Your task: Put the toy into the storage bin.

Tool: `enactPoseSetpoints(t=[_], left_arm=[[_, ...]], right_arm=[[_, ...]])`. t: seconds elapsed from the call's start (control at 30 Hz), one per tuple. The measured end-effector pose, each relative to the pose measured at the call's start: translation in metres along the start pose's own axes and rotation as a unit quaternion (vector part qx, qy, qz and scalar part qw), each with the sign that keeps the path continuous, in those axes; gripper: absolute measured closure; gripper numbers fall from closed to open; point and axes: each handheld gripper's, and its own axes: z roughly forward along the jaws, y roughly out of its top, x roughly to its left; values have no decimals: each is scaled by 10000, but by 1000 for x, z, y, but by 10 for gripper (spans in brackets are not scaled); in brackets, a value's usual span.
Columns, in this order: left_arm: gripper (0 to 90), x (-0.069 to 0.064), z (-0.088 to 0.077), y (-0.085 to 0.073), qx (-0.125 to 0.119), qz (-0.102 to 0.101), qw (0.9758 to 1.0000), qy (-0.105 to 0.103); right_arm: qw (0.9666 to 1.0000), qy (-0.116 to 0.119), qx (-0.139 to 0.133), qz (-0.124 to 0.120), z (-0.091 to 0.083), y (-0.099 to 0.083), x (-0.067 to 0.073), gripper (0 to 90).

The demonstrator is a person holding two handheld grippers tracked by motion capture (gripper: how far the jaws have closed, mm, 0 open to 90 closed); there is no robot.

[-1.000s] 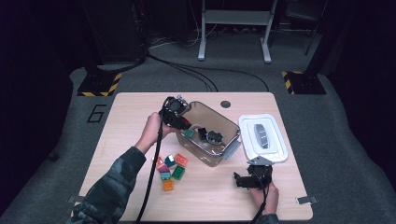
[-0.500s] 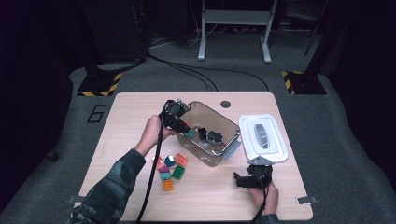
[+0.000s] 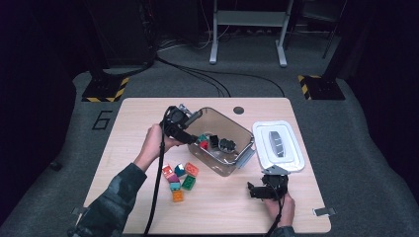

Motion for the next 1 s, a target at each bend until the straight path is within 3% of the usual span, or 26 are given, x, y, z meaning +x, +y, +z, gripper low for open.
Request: enactPoseSetpoints(t=[0.3, 0.4, 0.5, 0.63, 0.9, 1.0], left_arm=[[163, 7, -29, -41, -388, -131, 9990, 204], [155, 10, -30, -58, -376, -152, 9985, 367], [149, 17, -25, -78, -280, -291, 9981, 463], [142, 24, -14, -100, -171, -448, 9979, 428], [147, 23, 22, -135, 138, -810, 9961, 315], [145, 23, 31, -142, 107, -970, 9949, 258]], right_arm=[[10000, 2, -10, 4, 0, 0, 0, 30], [10000, 1, -12, 9, 0, 0, 0, 33], [10000, -24, -13, 18, 0, 0, 0, 35], [10000, -26, -16, 20, 0, 0, 0, 35], [10000, -25, -32, 78, 0, 0, 1, 39], [10000, -25, -32, 69, 0, 0, 1, 39]])
